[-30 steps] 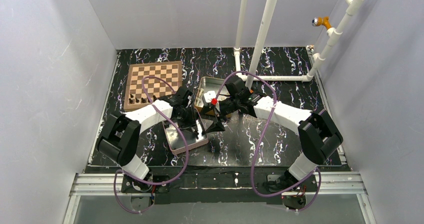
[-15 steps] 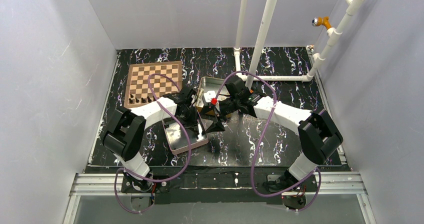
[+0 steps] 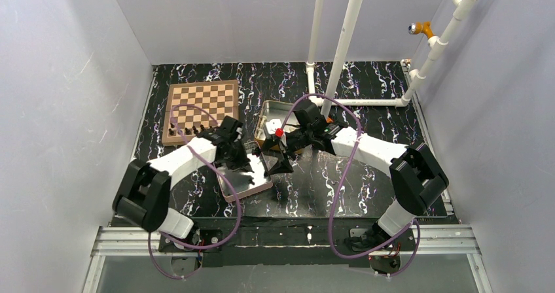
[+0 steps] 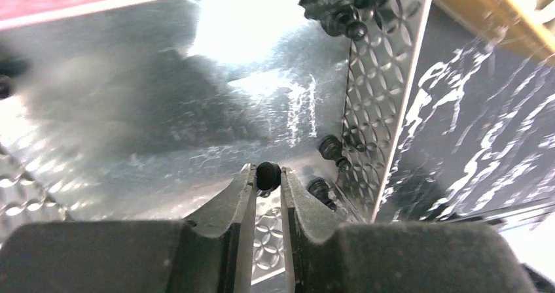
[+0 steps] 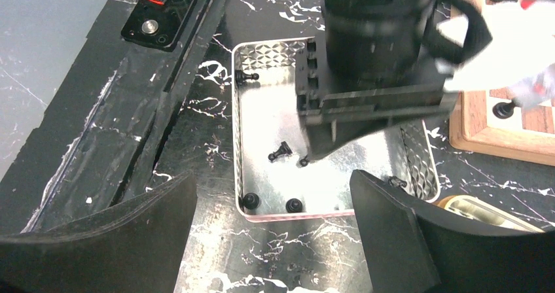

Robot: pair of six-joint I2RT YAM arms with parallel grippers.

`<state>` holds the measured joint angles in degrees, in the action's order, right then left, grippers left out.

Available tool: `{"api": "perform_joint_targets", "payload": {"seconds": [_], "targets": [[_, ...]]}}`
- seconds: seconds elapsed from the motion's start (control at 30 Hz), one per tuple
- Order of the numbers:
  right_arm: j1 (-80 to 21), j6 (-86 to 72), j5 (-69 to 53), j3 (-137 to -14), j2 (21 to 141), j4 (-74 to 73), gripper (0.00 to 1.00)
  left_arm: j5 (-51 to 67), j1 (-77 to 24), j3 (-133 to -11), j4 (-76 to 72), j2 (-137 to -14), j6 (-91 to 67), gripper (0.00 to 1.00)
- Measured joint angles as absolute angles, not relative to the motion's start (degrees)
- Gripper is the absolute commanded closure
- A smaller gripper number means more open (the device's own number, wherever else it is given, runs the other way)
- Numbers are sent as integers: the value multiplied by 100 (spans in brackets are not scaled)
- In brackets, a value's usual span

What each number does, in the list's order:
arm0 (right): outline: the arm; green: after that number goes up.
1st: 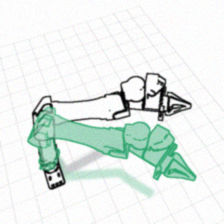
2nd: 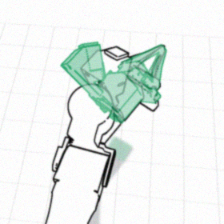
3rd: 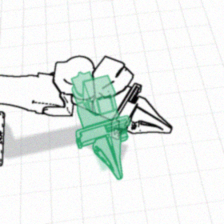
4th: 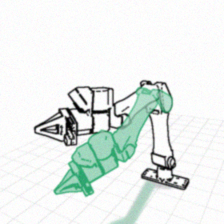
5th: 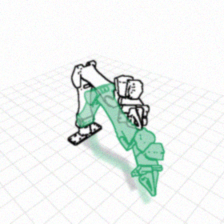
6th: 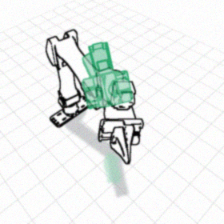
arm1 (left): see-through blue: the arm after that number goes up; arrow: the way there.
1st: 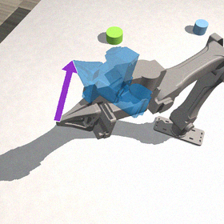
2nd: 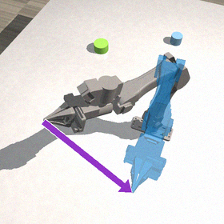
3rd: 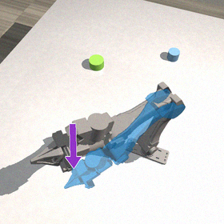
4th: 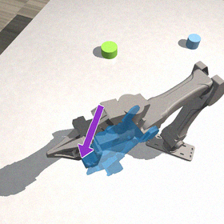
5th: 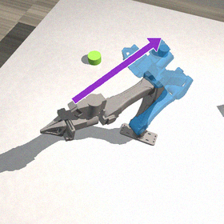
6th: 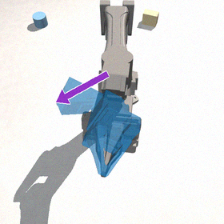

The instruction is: Set up the chess pieces on the board

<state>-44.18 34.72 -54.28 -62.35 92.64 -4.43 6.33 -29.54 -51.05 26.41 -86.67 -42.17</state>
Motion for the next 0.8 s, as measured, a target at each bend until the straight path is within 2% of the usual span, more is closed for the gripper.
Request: {"api": "perform_joint_targets", "payload": {"seconds": [0.2, 0.37, 0.63, 0.8], "targets": [[-4578, 3304, -5387, -6173, 9306, 113, 10, 1151, -2274, -4222, 2018, -7437, -5096, 100], [-4727, 3159, -5061, -6104, 9384, 794, 21, 1763, -1984, -3625, 1468, -6871, -5725, 100], [-4856, 2980, -4536, -6104, 9550, 1382, 44, 2421, -1636, -3164, 823, -6276, -6464, 100], [-4856, 2779, -4414, -6066, 9574, 1422, 50, 2604, -1546, -2923, 491, -5946, -6768, 100]]}}
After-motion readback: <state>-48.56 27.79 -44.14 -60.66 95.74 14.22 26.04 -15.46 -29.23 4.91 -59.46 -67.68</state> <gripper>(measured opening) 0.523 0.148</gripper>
